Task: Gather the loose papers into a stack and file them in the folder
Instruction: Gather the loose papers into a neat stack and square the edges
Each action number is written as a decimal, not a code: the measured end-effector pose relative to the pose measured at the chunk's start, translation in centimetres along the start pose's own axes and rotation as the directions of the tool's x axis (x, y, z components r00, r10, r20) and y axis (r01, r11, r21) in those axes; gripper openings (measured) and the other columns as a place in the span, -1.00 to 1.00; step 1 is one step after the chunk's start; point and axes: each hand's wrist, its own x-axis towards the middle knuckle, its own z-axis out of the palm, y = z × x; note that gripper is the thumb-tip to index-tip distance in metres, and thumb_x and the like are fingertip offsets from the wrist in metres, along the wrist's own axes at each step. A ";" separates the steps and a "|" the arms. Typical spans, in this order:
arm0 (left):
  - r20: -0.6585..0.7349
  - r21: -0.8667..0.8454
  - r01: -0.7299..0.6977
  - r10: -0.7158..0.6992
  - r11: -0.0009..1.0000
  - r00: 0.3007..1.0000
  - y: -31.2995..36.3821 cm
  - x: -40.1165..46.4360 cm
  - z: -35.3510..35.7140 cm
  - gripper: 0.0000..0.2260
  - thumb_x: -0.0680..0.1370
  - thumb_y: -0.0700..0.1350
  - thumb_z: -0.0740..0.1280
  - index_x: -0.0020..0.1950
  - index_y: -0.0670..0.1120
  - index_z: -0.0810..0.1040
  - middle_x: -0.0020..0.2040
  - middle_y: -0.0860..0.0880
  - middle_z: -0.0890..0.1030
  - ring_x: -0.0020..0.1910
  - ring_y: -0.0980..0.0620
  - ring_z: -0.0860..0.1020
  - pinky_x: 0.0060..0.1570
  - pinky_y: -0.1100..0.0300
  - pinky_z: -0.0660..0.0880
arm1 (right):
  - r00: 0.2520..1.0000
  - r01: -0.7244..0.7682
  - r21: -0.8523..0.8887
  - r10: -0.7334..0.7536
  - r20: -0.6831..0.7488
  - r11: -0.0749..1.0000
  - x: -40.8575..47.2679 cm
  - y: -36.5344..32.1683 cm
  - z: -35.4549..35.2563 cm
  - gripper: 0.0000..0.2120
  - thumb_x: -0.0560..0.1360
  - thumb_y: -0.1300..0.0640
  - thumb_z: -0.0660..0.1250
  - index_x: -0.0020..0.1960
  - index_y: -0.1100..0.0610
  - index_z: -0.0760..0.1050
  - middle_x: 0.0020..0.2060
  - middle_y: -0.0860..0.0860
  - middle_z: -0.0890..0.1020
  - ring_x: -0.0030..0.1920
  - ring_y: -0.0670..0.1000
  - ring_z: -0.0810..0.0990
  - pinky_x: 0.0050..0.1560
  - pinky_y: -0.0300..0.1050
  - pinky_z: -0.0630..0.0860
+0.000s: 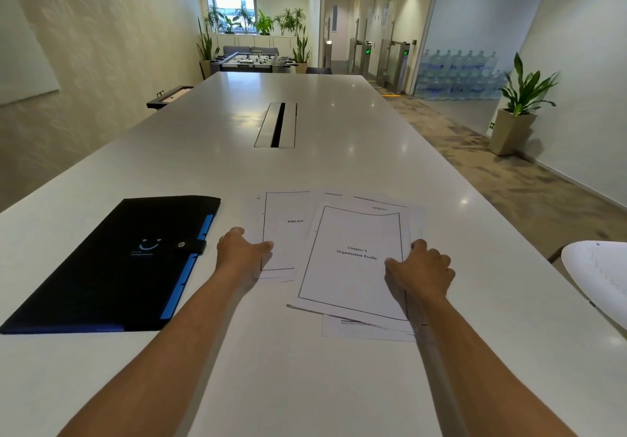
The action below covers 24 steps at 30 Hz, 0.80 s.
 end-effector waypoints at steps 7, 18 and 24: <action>0.083 -0.134 0.059 -0.049 0.989 0.995 0.4 0.3 0.0 -0.34 0.43 -0.15 0.51 0.46 -0.15 0.29 0.40 -0.18 0.38 0.06 -0.04 0.51 -0.37 0.36 0.45 | 0.993 0.115 0.044 -0.116 0.015 0.992 -0.5 -2.5 1.6 -0.40 0.40 -0.19 0.32 0.32 0.11 0.35 0.22 0.14 0.50 0.27 0.20 0.36 0.18 0.08 0.32; 0.201 -0.487 0.211 -0.126 0.848 0.971 0.5 0.8 -0.2 -0.24 0.40 -0.32 0.50 0.49 -0.20 0.17 0.41 -0.25 0.33 0.06 -0.13 0.62 -0.01 0.14 0.50 | 0.957 0.288 0.091 -0.290 0.010 0.953 -1.4 -4.7 3.7 -0.37 0.37 -0.27 0.33 0.30 0.07 0.41 0.20 0.06 0.55 0.27 0.16 0.37 0.15 0.07 0.34; 0.296 -0.396 0.215 -0.097 0.893 0.950 0.4 0.9 0.7 -0.55 0.47 -0.22 0.46 0.27 -0.25 0.37 0.18 -0.21 0.57 -0.16 0.08 0.58 -0.15 0.33 0.42 | 0.951 0.305 0.123 -0.308 0.007 0.944 -1.5 -4.7 3.9 -0.37 0.38 -0.25 0.34 0.33 0.05 0.39 0.25 0.05 0.53 0.29 0.16 0.36 0.17 0.07 0.34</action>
